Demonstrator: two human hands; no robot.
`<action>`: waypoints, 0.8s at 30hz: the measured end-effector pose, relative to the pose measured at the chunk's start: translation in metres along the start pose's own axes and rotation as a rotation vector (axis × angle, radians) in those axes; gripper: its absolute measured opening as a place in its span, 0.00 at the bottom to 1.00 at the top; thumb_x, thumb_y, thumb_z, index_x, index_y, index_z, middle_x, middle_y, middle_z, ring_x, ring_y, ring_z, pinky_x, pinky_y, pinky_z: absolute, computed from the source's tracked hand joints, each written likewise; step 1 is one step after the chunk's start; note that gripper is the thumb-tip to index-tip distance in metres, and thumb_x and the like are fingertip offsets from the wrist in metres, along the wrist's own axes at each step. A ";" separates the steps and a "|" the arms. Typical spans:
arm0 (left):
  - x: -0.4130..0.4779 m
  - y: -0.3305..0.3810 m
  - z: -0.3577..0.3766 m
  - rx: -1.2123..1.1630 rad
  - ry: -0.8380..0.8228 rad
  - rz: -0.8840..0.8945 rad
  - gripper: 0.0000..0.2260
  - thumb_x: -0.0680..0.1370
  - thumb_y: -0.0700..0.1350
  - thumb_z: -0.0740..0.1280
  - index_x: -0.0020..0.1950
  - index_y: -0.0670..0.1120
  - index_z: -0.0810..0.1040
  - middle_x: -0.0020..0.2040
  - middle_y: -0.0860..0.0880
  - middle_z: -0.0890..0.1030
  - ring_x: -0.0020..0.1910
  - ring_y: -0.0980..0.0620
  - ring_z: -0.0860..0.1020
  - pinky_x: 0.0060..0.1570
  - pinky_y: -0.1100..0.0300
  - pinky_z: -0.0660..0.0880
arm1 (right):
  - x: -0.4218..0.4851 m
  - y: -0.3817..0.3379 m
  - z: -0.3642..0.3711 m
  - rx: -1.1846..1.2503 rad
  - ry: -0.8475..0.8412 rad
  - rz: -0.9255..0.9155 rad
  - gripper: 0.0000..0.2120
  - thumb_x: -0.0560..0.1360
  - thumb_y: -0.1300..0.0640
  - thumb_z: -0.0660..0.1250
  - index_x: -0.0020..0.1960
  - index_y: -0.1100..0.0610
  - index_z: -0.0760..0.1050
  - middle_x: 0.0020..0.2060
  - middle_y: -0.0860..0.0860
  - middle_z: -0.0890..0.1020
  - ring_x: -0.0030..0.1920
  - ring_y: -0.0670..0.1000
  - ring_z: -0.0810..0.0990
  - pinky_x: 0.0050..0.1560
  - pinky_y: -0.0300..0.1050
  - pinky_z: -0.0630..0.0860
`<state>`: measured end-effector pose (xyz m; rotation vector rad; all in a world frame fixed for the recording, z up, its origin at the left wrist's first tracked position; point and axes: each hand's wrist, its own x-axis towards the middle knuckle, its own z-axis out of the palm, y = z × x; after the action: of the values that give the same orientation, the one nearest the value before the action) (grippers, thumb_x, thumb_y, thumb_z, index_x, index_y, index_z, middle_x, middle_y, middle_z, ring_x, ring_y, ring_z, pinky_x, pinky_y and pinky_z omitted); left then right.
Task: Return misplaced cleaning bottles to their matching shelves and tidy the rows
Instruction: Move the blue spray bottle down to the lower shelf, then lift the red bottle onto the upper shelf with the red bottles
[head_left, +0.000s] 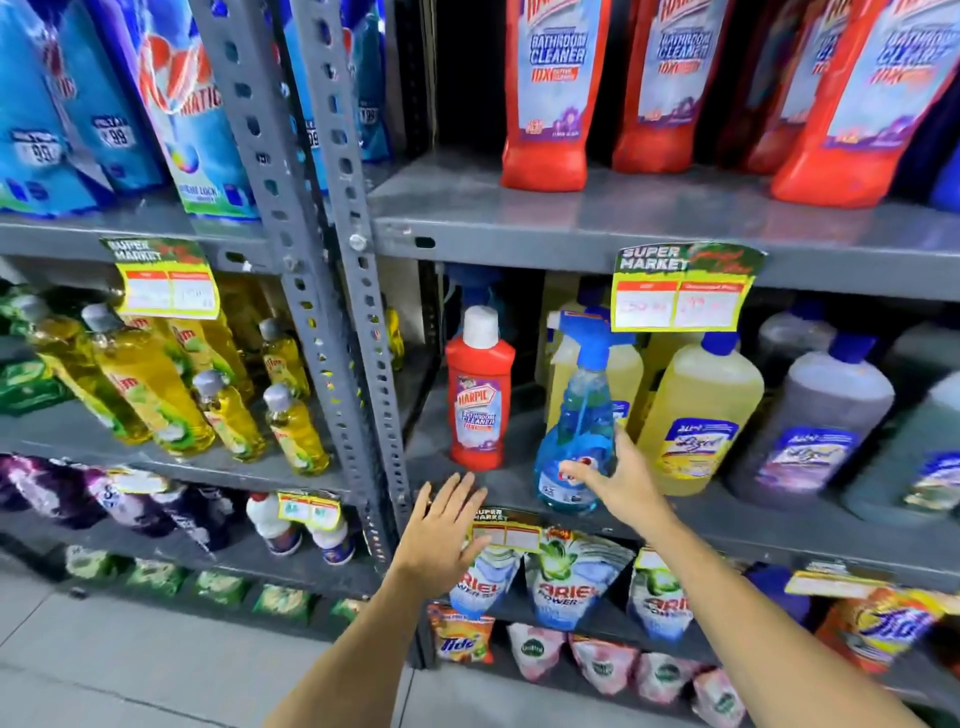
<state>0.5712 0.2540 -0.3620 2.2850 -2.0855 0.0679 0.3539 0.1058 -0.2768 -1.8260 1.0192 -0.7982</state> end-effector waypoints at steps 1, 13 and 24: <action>0.000 0.000 0.001 -0.001 -0.001 -0.007 0.30 0.80 0.63 0.43 0.78 0.48 0.51 0.79 0.47 0.52 0.77 0.47 0.49 0.74 0.43 0.42 | 0.002 -0.001 0.000 -0.027 -0.022 0.003 0.26 0.68 0.54 0.77 0.61 0.43 0.68 0.53 0.43 0.82 0.53 0.42 0.80 0.50 0.31 0.74; 0.000 -0.002 0.009 -0.023 0.019 -0.018 0.30 0.80 0.63 0.42 0.77 0.49 0.54 0.78 0.47 0.58 0.77 0.47 0.53 0.73 0.43 0.45 | -0.009 0.030 -0.002 -0.220 0.027 0.102 0.24 0.66 0.54 0.79 0.58 0.58 0.75 0.54 0.53 0.84 0.48 0.50 0.82 0.45 0.52 0.82; -0.003 -0.002 0.005 -0.023 0.038 0.007 0.29 0.80 0.62 0.43 0.78 0.49 0.52 0.78 0.47 0.55 0.77 0.48 0.51 0.73 0.42 0.43 | -0.017 0.024 -0.001 -0.267 0.024 0.115 0.32 0.67 0.48 0.77 0.67 0.57 0.69 0.53 0.51 0.83 0.46 0.46 0.80 0.39 0.40 0.78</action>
<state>0.5731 0.2568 -0.3668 2.2456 -2.0649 0.0861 0.3378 0.1136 -0.3000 -1.9630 1.2844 -0.6399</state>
